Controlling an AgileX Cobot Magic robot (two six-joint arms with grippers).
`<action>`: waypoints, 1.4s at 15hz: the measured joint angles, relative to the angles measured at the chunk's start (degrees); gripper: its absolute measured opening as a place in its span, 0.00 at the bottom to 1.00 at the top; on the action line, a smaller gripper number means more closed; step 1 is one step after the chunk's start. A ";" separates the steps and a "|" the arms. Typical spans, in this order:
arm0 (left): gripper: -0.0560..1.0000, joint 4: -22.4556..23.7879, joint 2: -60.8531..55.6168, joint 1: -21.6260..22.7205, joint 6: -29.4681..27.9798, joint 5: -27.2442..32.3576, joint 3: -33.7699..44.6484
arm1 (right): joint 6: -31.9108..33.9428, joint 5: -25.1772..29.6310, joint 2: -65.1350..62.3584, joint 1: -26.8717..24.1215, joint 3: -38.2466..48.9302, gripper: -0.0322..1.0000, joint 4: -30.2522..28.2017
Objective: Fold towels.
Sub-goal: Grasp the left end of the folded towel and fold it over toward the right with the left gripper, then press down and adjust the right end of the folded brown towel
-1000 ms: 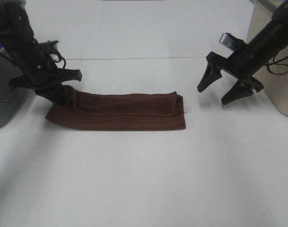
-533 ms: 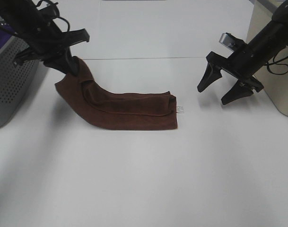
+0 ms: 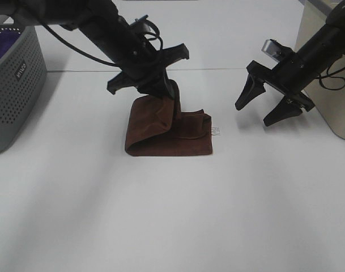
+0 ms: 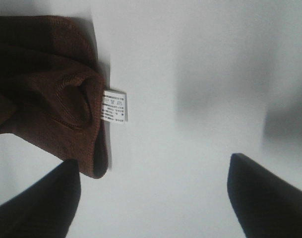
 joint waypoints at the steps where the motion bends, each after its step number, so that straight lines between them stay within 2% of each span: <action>1: 0.23 -0.63 1.66 -0.80 -1.09 -0.97 -0.80 | 0.00 0.40 0.00 0.00 0.00 0.77 0.00; 3: 0.44 -4.13 3.27 -1.55 -1.43 -2.52 -0.92 | 0.00 0.97 0.00 0.00 0.00 0.77 0.63; 4: 0.62 -7.39 3.72 -1.66 -0.97 -3.55 -0.97 | 0.00 1.26 0.00 0.00 0.00 0.77 1.60; 6: 0.73 -10.43 3.84 -1.66 1.83 -4.07 -2.35 | -0.11 2.01 0.00 0.00 0.00 0.77 3.72; 8: 0.75 -10.37 3.84 -0.80 7.79 -1.60 -5.73 | -2.64 4.07 -0.34 0.00 0.00 0.77 7.51; 10: 0.75 -7.16 3.84 1.55 11.52 3.27 -9.80 | -5.79 4.64 -1.03 0.80 0.00 0.77 14.09; 13: 0.75 0.06 3.78 6.53 11.75 8.54 -13.58 | -8.31 4.24 -1.15 7.51 0.00 0.77 18.51; 16: 0.75 5.67 3.78 10.83 10.83 12.09 -13.64 | -13.01 -0.86 -1.03 15.87 0.00 0.77 23.55; 18: 0.75 7.68 3.78 12.38 9.40 13.52 -13.64 | -15.58 -4.24 1.20 17.65 -0.06 0.77 28.42; 21: 0.75 9.68 3.78 12.49 9.05 15.24 -13.64 | -16.21 -6.25 5.67 17.07 -0.06 0.77 29.22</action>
